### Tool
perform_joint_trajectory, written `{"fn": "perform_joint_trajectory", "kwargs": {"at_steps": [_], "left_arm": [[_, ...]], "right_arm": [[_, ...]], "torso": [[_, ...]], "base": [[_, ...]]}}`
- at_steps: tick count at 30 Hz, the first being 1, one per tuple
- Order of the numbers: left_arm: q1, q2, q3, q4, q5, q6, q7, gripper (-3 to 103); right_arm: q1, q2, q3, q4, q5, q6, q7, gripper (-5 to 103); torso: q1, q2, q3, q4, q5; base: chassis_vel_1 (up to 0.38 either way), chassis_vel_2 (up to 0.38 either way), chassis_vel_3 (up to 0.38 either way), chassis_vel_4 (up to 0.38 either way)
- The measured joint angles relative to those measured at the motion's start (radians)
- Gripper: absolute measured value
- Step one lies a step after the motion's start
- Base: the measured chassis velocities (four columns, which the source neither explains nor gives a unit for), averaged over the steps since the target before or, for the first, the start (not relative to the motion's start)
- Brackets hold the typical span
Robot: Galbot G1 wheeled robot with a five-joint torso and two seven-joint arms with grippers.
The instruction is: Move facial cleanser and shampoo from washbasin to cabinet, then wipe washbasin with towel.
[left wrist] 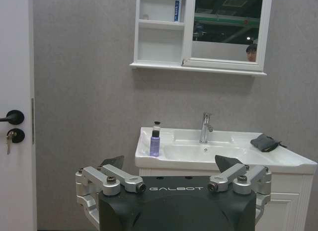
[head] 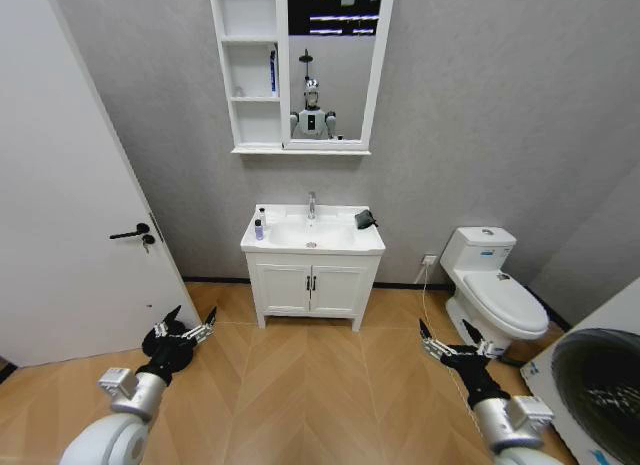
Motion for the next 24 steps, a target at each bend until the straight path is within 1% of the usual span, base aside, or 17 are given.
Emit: {"fn": "perform_joint_trajectory", "kwargs": {"at_steps": [8, 16, 24], "left_arm": [[0.008, -0.005, 0.001, -0.003, 0.005, -0.004, -0.006, 100], [0.024, -0.005, 0.007, -0.019, 0.02, -0.011, 0.002, 100], [0.032, -0.008, 0.001, -0.032, 0.021, -0.014, 0.004, 100]], "right_arm": [[0.006, 0.0, 0.002, -0.001, -0.004, -0.004, 0.006, 100], [-0.019, 0.003, 0.009, 0.0, -0.002, 0.01, 0.0, 100], [-0.026, 0.007, 0.01, 0.003, -0.002, 0.014, -0.012, 100]], "torso": [[0.0, 0.0, 0.0, 0.0, 0.0], [0.0, 0.0, 0.0, 0.0, 0.0], [0.0, 0.0, 0.0, 0.0, -0.0001]], "base": [[0.0, 0.0, 0.0, 0.0], [-0.019, 0.021, 0.021, -0.02], [-0.154, 0.153, 0.149, -0.148]]}}
